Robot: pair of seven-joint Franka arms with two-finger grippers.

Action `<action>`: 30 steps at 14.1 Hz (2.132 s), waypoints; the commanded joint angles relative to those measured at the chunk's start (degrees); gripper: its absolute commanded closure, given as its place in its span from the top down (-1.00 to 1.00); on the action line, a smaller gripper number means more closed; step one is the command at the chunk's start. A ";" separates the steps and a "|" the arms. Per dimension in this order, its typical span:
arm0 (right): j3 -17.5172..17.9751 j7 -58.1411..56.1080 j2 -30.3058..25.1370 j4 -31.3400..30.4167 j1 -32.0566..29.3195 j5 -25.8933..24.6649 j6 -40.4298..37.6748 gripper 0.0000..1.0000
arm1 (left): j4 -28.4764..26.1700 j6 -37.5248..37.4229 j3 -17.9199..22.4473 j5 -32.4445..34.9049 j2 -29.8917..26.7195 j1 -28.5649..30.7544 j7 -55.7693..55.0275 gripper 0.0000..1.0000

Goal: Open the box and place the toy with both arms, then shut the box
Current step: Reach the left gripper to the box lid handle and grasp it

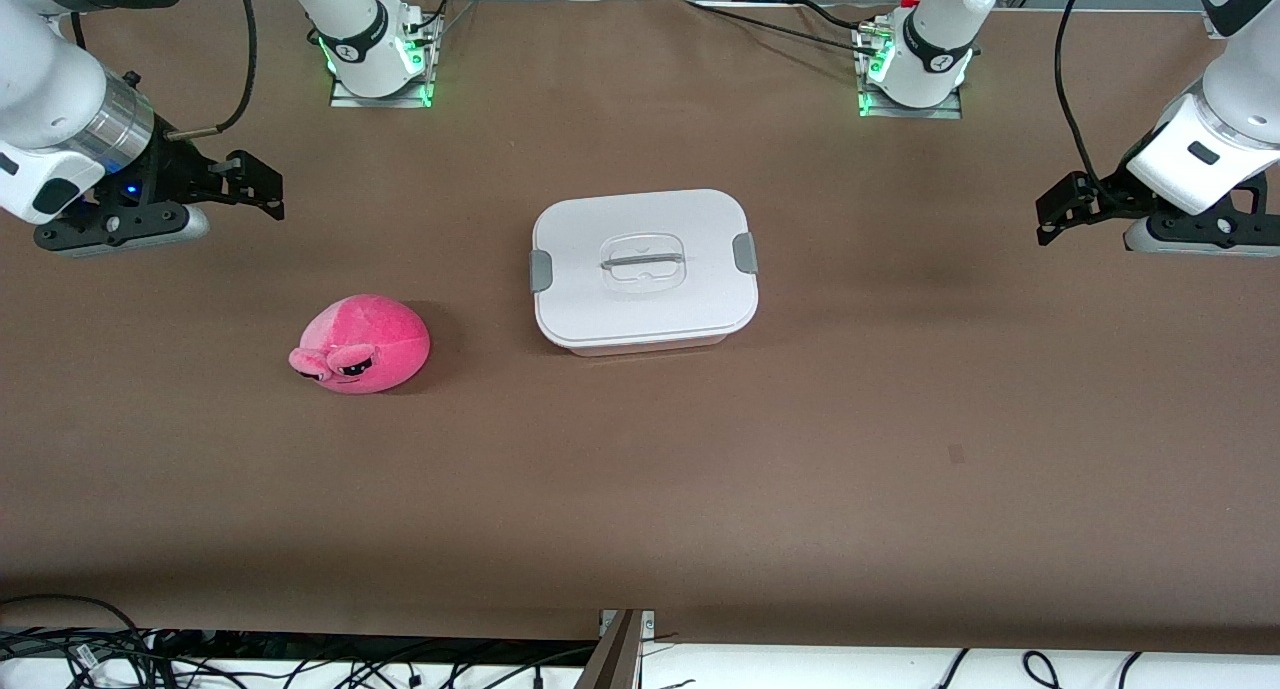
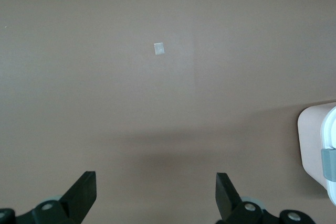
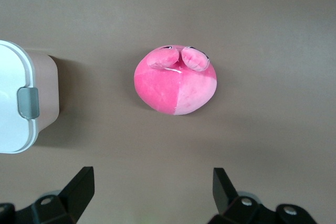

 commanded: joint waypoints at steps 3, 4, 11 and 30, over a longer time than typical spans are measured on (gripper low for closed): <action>-0.62 -2.56 0.70 3.06 -0.69 -0.70 -0.87 0.99 | 1.26 -1.06 0.27 -2.35 0.33 -0.25 -0.50 1.00; -0.62 -2.65 0.79 3.15 -0.69 -0.70 -0.70 0.99 | 1.61 -1.06 0.18 -2.36 0.33 -0.43 -0.67 1.00; -1.06 -5.99 1.14 2.98 -0.78 -0.70 -0.78 0.99 | 2.40 -7.91 -4.98 -5.09 1.03 -0.60 -0.41 1.00; -0.89 -4.94 4.56 0.34 -0.60 0.00 2.28 0.99 | 16.81 13.52 -23.55 1.50 34.42 -17.56 31.41 1.00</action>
